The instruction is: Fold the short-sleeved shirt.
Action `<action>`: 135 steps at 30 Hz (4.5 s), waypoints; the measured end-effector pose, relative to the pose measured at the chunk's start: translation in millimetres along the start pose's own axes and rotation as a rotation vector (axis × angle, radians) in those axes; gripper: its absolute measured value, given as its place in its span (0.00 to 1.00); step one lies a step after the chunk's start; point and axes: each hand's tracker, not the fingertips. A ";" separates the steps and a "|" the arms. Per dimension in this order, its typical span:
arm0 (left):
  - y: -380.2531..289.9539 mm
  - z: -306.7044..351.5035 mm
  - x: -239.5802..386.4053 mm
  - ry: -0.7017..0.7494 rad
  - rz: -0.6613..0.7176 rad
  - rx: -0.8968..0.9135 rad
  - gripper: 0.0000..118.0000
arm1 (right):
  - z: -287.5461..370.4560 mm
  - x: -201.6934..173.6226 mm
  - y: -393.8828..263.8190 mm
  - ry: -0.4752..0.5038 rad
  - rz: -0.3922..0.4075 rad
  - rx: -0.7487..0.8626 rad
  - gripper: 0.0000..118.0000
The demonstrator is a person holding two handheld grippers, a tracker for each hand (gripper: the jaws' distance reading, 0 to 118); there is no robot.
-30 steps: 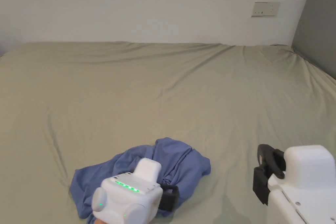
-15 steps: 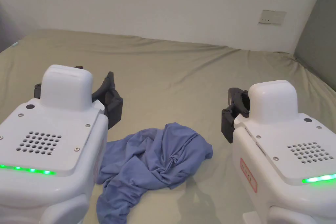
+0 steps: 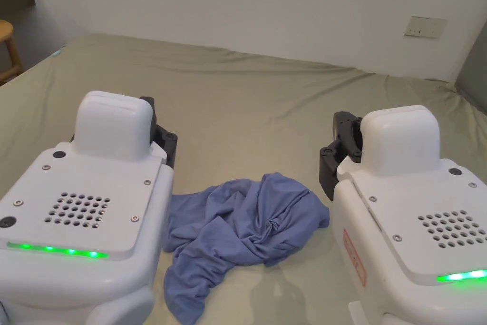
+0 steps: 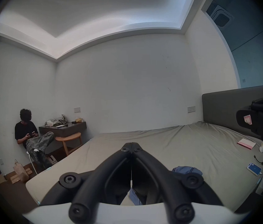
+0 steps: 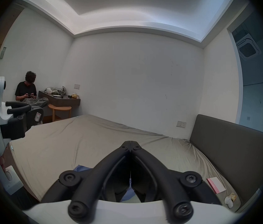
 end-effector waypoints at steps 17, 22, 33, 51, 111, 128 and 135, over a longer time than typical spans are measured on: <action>-141.4 -110.4 -1.3 -0.077 0.039 -0.528 0.00 | -57.9 16.9 -92.8 0.024 -0.056 -0.268 0.01; -214.4 -203.2 -7.8 -0.094 0.119 -0.721 0.00 | -86.9 33.0 -129.8 0.012 -0.083 -0.379 0.01; -294.0 -322.1 7.3 -0.069 0.036 -0.933 0.77 | -146.1 59.7 -150.8 0.032 -0.044 -0.492 0.01; -217.1 -220.2 -59.4 -0.061 0.086 -0.720 0.01 | -451.0 30.5 -190.1 0.422 0.166 -0.982 0.89; 190.9 -114.4 -108.4 0.041 -0.138 0.095 0.00 | -70.4 206.7 171.4 0.007 -0.047 0.045 0.11; 234.9 -224.9 -93.6 0.038 -0.229 0.080 0.00 | -154.8 215.9 217.4 -0.171 0.204 0.115 0.11; 252.2 -291.2 -73.4 0.083 -0.283 0.078 0.00 | -227.6 224.7 229.2 -0.214 0.252 0.120 0.11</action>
